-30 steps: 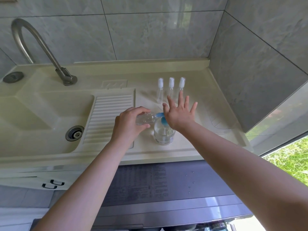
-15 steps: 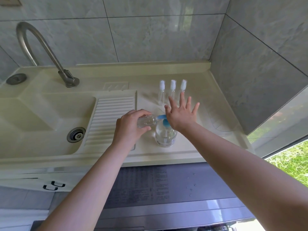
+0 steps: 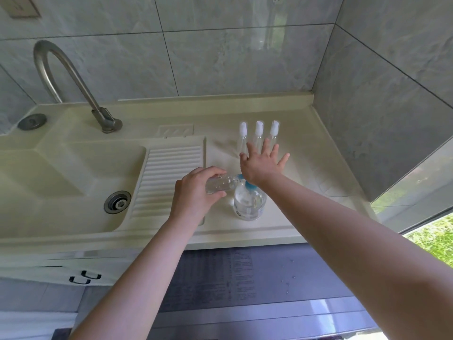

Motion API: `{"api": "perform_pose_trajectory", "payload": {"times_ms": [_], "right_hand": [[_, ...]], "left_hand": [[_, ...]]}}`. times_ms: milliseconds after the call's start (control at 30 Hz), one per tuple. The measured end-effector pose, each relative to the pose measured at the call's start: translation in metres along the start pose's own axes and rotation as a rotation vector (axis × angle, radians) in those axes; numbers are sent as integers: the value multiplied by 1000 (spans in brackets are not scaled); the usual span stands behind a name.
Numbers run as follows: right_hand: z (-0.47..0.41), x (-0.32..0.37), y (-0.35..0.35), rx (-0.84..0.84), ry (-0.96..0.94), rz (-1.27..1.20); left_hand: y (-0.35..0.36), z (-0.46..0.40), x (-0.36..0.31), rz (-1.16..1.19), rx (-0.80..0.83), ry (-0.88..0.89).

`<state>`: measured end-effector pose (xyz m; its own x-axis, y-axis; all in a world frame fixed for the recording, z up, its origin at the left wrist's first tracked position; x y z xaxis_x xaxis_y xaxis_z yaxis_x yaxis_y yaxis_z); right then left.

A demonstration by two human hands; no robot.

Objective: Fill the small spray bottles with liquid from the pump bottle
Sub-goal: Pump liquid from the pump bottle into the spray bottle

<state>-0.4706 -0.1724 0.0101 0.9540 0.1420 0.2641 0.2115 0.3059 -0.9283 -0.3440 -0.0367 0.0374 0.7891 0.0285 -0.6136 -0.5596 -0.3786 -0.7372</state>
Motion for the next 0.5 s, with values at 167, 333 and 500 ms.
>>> {"api": "perform_pose_trajectory", "payload": {"times_ms": [167, 333, 500], "right_hand": [[1, -2, 2, 15, 16, 37], [-4, 2, -13, -60, -19, 54], [1, -3, 1, -65, -28, 20]], "left_hand": [[0, 0, -1, -8, 9, -10], [0, -1, -2, -20, 17, 0], [2, 0, -1, -23, 24, -7]]}}
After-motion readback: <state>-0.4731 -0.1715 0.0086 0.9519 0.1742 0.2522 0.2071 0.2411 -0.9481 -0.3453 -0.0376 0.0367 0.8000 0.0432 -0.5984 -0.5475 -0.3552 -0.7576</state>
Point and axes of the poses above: each hand's wrist, its own z-axis away from the middle knuckle, its own y-axis out of the palm, x = y × z, the point moved 8 cm from there along -z, towards the middle knuckle, and after that the axes turned 5 degrees about y, right-handed, at the moved point
